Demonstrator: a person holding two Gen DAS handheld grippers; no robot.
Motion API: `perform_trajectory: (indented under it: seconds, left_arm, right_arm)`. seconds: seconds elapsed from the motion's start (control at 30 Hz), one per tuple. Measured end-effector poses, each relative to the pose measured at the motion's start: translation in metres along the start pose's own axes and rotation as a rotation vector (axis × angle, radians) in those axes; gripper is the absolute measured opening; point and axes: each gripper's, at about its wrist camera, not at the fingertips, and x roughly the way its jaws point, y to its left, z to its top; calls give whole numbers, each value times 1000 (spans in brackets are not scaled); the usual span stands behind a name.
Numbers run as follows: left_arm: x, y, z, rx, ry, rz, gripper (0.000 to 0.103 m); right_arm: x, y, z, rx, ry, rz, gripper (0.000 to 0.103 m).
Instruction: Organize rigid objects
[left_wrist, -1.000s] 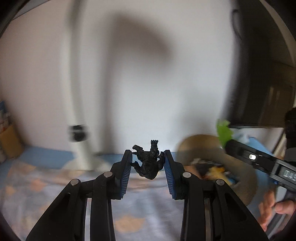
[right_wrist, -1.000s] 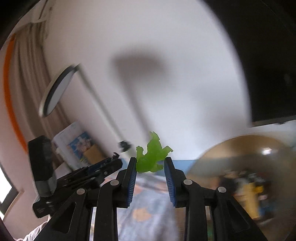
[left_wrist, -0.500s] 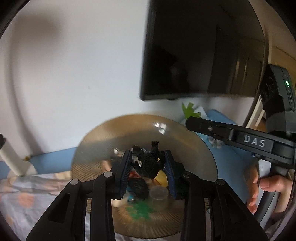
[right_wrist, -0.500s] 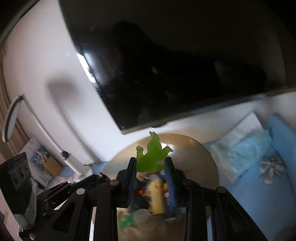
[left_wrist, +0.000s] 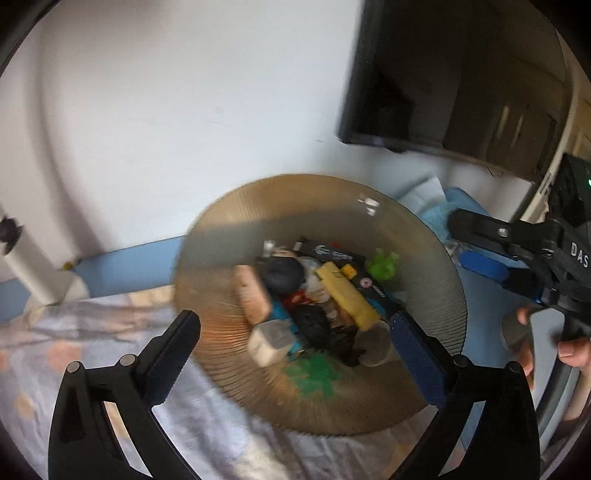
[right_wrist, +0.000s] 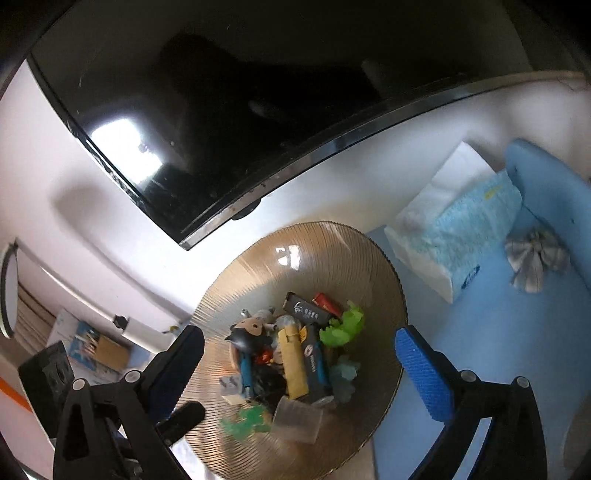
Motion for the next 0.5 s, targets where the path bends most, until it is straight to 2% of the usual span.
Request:
perform_trajectory:
  seconds: [0.1, 0.27, 0.43, 0.5]
  left_arm:
    - [-28, 21, -3, -30, -21, 30, 103]
    - [-69, 51, -7, -102, -54, 78, 103]
    - [-114, 87, -25, -160, -48, 181, 103]
    - [-134, 102, -43, -176, -61, 212, 103]
  right_arm:
    - [-11, 6, -4, 16, -5, 14, 103]
    - [-33, 39, -10, -22, -14, 37, 103]
    - [-46, 92, -32, -122, 15, 30, 103]
    - [-52, 116, -49, -179, 28, 27, 103]
